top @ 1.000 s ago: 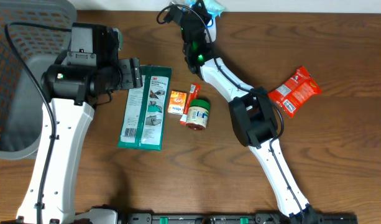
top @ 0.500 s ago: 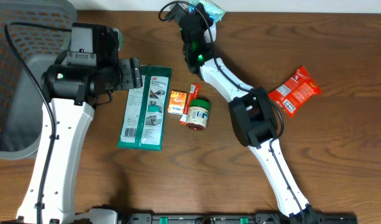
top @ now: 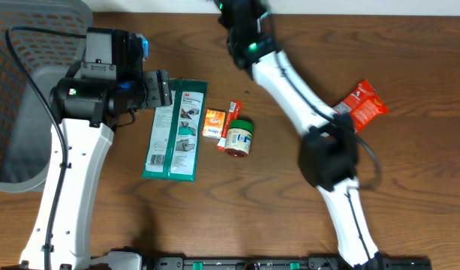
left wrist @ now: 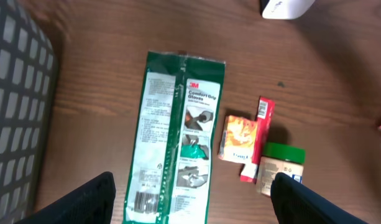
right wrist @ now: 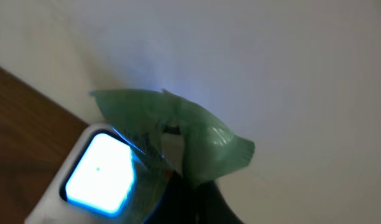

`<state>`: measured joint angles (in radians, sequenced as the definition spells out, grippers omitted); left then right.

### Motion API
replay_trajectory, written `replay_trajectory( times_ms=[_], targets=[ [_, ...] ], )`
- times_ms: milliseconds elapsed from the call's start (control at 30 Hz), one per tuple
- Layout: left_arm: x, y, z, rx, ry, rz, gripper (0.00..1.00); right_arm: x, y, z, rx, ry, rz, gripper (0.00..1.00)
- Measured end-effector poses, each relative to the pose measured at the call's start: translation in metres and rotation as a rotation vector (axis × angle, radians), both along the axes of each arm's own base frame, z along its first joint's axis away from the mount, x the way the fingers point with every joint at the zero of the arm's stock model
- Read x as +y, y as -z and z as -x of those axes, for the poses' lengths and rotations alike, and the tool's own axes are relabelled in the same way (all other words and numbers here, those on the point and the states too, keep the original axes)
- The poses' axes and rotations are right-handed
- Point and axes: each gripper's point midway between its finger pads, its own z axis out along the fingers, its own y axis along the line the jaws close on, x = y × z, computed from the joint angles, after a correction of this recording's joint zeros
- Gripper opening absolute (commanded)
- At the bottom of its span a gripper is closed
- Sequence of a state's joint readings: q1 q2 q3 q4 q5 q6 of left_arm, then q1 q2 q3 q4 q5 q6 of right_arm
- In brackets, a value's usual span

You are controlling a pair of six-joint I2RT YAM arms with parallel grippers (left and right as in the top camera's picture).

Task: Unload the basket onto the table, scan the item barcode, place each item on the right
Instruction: 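Hold the pouch against the white scanner with the right gripper, then carry the pouch right and release it beside the red bag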

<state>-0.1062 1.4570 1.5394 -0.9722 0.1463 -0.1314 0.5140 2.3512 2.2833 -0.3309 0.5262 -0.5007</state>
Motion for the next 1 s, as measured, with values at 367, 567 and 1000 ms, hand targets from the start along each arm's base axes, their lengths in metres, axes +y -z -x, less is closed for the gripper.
replay_trajectory(
  times_ms=[367, 567, 1000],
  targets=[
    [0.001, 0.0, 0.0, 0.0, -0.002, -0.003, 0.8, -0.101, -0.036, 0.156, 0.577, 0.164, -0.405, 0.01],
    [0.001, 0.0, 0.0, 0.0, -0.002, -0.003, 0.8, -0.121, 0.065, 0.172, 0.909, 0.261, -0.508, 0.01],
    [0.001, 0.0, 0.0, 0.0, -0.002, -0.003, 0.8, -0.211, 0.227, 0.177, 0.975, 0.515, -0.715, 0.01]
  ],
)
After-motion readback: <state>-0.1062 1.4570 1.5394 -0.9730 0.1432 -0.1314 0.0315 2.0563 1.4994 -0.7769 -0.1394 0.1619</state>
